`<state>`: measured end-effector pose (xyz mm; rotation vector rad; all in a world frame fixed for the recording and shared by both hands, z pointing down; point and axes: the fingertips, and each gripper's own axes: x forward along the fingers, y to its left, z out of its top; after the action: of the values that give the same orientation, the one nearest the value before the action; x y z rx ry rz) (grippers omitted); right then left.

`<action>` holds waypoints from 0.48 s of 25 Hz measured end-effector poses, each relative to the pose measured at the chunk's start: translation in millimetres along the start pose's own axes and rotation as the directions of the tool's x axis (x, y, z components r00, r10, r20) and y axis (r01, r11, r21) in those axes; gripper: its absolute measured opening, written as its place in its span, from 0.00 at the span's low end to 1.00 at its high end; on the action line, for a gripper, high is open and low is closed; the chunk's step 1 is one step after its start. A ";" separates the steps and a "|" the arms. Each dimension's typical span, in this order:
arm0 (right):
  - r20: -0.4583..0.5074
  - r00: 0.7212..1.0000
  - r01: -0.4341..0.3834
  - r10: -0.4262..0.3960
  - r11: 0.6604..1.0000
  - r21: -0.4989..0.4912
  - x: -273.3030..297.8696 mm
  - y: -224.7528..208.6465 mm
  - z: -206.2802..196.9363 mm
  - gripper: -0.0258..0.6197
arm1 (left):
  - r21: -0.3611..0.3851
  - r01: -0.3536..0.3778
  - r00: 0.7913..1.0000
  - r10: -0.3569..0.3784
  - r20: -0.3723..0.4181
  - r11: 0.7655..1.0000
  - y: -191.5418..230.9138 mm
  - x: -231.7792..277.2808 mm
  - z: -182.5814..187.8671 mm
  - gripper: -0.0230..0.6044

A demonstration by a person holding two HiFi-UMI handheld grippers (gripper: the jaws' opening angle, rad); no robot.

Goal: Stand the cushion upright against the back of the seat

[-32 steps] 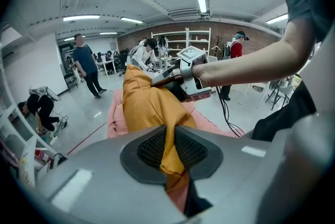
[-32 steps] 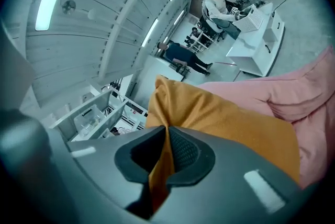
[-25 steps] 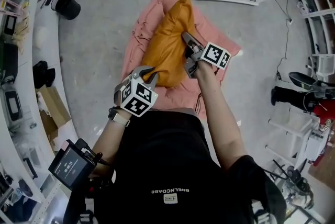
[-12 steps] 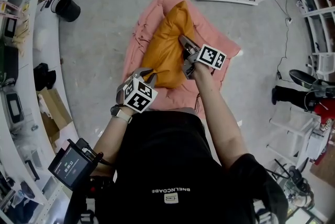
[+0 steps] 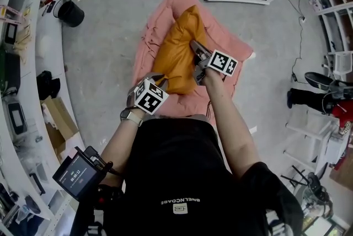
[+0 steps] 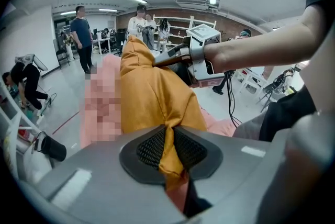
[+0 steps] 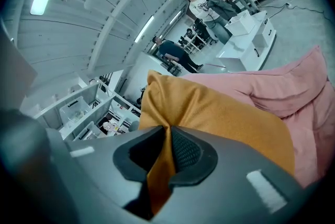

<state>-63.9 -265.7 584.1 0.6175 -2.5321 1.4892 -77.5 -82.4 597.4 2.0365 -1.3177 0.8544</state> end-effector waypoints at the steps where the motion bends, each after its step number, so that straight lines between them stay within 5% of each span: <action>1: 0.002 1.000 0.006 -0.006 1.000 0.002 0.4 -2.0 -1.6 0.12 | 0.005 0.004 1.000 -0.004 -0.005 1.000 0.1 2.0 -1.7 0.13; 12: -0.014 0.998 0.057 -0.056 0.998 0.019 4.6 -9.7 -17.3 0.13 | 0.012 0.007 1.000 -0.007 -0.022 1.000 5.6 12.2 -22.5 0.13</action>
<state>-65.5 -256.2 602.0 0.6734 -2.4714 1.4959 -83.5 -74.7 621.6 2.0343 -1.2959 0.8803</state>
